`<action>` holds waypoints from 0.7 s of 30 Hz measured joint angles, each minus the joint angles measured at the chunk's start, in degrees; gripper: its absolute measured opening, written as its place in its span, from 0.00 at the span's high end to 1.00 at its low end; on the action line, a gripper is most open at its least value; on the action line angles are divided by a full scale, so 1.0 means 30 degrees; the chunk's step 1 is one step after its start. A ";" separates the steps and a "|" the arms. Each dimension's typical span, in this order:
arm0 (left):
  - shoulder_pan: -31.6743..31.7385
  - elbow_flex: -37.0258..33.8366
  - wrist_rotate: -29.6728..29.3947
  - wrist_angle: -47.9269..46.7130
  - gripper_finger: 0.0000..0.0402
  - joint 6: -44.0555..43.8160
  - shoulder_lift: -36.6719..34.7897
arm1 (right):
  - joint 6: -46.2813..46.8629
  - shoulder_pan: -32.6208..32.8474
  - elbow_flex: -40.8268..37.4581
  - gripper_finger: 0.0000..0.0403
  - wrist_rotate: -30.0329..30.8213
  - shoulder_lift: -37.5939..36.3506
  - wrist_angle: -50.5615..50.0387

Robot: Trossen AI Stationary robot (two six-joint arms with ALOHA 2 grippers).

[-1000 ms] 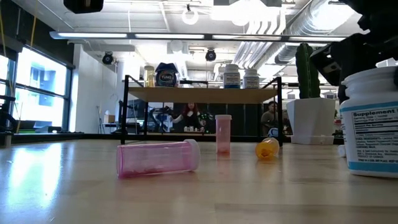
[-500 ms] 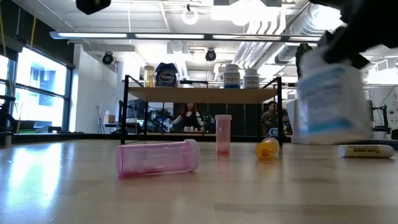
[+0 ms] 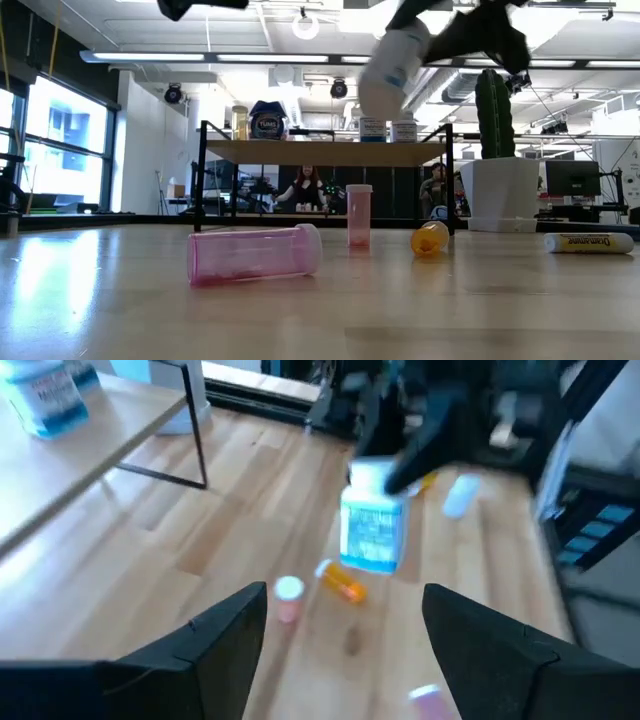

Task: Pick and place medicine bottles onto shelf by color
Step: Put the large white pill bottle on the shelf

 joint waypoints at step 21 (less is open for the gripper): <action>0.0109 0.0007 -0.4199 0.1951 0.36 0.5314 0.2597 | 0.0231 -0.3377 0.6871 0.59 0.2253 0.3693 0.0114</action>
